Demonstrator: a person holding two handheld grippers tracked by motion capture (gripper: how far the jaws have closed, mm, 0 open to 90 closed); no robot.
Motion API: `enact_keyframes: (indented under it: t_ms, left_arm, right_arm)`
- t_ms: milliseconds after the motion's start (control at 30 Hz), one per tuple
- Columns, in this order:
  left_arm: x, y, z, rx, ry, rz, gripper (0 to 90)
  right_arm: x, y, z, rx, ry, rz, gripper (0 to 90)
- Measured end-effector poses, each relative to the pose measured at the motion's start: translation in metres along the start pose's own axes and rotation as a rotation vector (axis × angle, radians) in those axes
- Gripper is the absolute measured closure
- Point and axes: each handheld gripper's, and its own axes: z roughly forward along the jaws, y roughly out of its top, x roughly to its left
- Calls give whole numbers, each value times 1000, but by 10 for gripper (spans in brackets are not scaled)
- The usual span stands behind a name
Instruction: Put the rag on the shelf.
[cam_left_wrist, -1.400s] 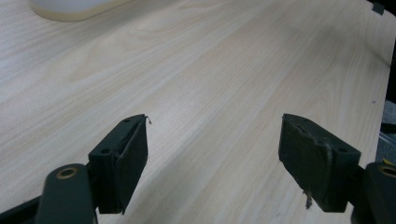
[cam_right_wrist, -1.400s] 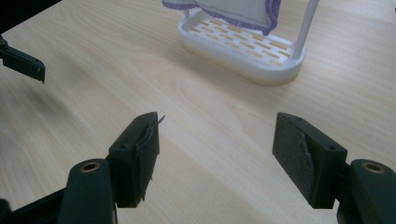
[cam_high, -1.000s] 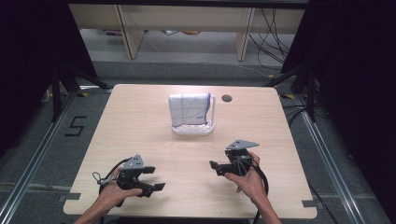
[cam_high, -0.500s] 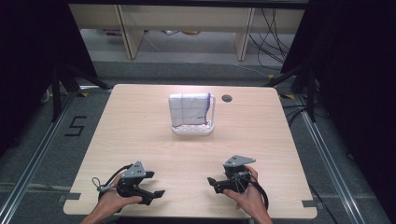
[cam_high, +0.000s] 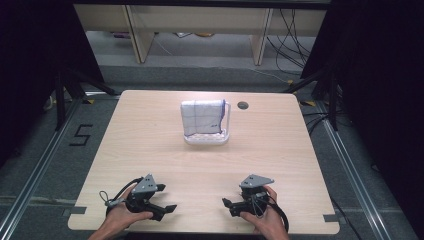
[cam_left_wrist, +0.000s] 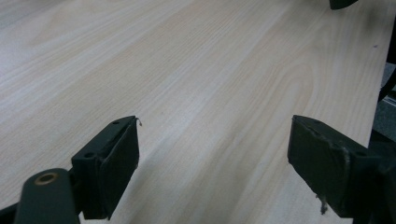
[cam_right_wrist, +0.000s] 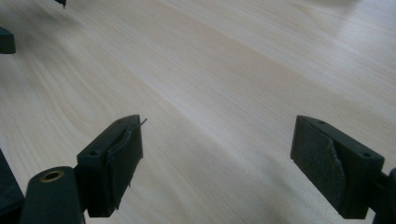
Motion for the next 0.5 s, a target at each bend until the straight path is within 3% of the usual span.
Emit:
enact_keyframes:
  t_ms: [100,400,467,500]
  left_arm:
    - [0,-1,2,-11,-3,-23,161]
    - [2,-1,1,3,9,-30,161]
    - [2,-1,2,-4,1,-31,161]
    - [3,-1,2,3,2,-25,161]
  right_arm:
    - [1,0,0,9,1,15,179]
    - [1,0,2,11,-1,7,179]
    - [1,-1,4,-17,-2,4,178]
    - [0,-1,3,13,-7,9,179]
